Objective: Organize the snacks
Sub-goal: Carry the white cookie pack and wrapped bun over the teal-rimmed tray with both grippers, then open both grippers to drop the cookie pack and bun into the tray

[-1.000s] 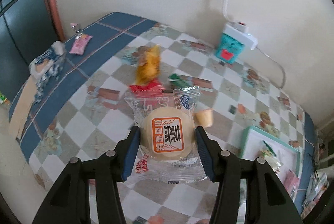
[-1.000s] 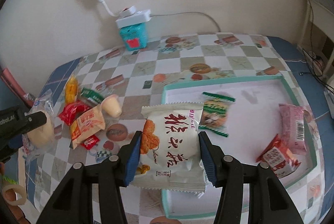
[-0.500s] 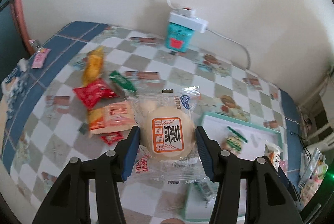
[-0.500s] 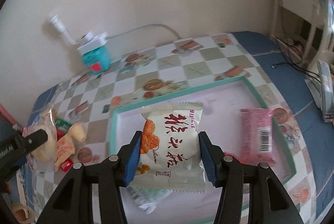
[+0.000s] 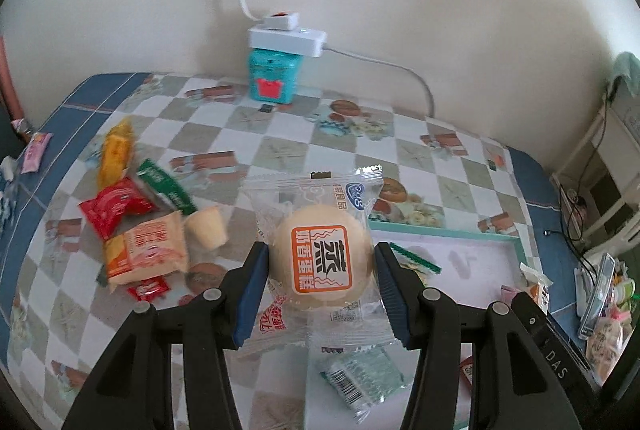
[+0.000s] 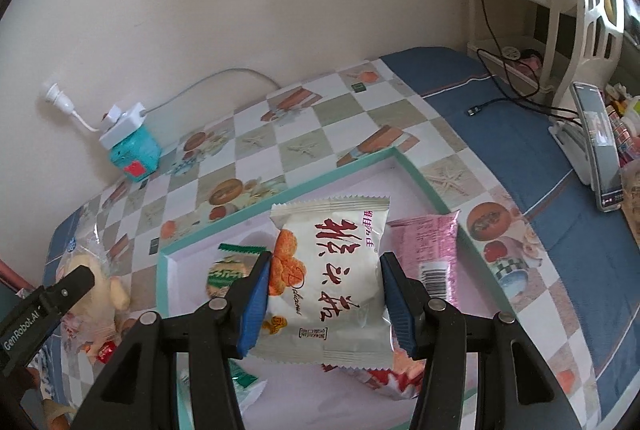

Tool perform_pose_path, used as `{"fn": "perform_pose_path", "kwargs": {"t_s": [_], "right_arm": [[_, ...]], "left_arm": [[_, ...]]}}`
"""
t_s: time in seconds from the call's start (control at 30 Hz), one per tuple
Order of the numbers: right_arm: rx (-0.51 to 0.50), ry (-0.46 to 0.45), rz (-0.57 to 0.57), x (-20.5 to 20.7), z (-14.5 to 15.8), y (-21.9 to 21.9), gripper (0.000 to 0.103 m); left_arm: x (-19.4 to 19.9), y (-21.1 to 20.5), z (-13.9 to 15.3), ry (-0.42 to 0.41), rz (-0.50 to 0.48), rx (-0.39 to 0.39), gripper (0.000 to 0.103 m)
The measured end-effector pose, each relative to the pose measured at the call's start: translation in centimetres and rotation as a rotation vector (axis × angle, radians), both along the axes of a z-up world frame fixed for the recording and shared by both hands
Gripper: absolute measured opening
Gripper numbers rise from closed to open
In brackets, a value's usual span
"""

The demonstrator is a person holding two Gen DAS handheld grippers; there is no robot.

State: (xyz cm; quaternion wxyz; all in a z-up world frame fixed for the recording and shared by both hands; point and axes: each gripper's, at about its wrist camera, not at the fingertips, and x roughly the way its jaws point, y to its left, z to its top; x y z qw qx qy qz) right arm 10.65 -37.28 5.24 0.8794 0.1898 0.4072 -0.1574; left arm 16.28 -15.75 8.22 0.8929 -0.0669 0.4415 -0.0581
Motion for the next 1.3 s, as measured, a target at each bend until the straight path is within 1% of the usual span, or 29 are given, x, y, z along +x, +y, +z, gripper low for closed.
{"fn": "perform_pose_path", "kwargs": {"t_s": [0.1,0.23,0.47,0.83,1.1,1.13,1.17,1.2,1.23,1.27,1.3], "right_arm": [[0.004,0.000,-0.008,0.1,-0.3,-0.5,0.056],[0.010,-0.003,-0.019,0.1,-0.5,-1.1,0.056],[0.008,0.002,-0.013,0.7,-1.1,-1.4,0.056],[0.001,0.023,-0.002,1.6,-2.1,-1.0,0.056],[-0.002,0.030,-0.002,1.8,-2.4,-1.0,0.058],[-0.006,0.027,-0.002,1.8,-2.4,-0.9,0.058],[-0.008,0.023,-0.004,1.8,-2.3,-0.9,0.061],[-0.008,0.020,-0.003,1.8,-2.2,-0.9,0.067],[-0.007,0.017,-0.001,1.8,-2.2,-0.9,0.071],[-0.008,0.014,0.001,1.8,-2.1,-0.9,0.075],[-0.011,0.014,0.004,1.8,-2.0,-0.8,0.076]], "left_arm": [[0.3,-1.2,-0.5,-0.009,-0.028,0.008,0.055],[0.8,-2.4,-1.6,0.000,-0.054,0.010,0.055],[2.0,-3.3,-3.7,0.044,-0.064,0.024,0.055],[2.8,-4.3,-5.6,0.074,-0.077,0.029,0.055],[3.2,-4.4,-5.9,0.079,-0.072,0.027,0.056],[3.2,-4.3,-5.9,0.080,-0.074,0.023,0.061],[3.2,-4.3,-5.8,0.085,-0.076,0.016,0.072],[3.2,-4.2,-5.7,0.089,-0.075,0.008,0.079],[3.2,-4.1,-5.6,0.086,-0.074,0.002,0.085],[3.1,-4.0,-5.4,0.083,-0.076,0.000,0.085],[3.1,-4.0,-5.2,0.082,-0.076,0.003,0.085]]}}
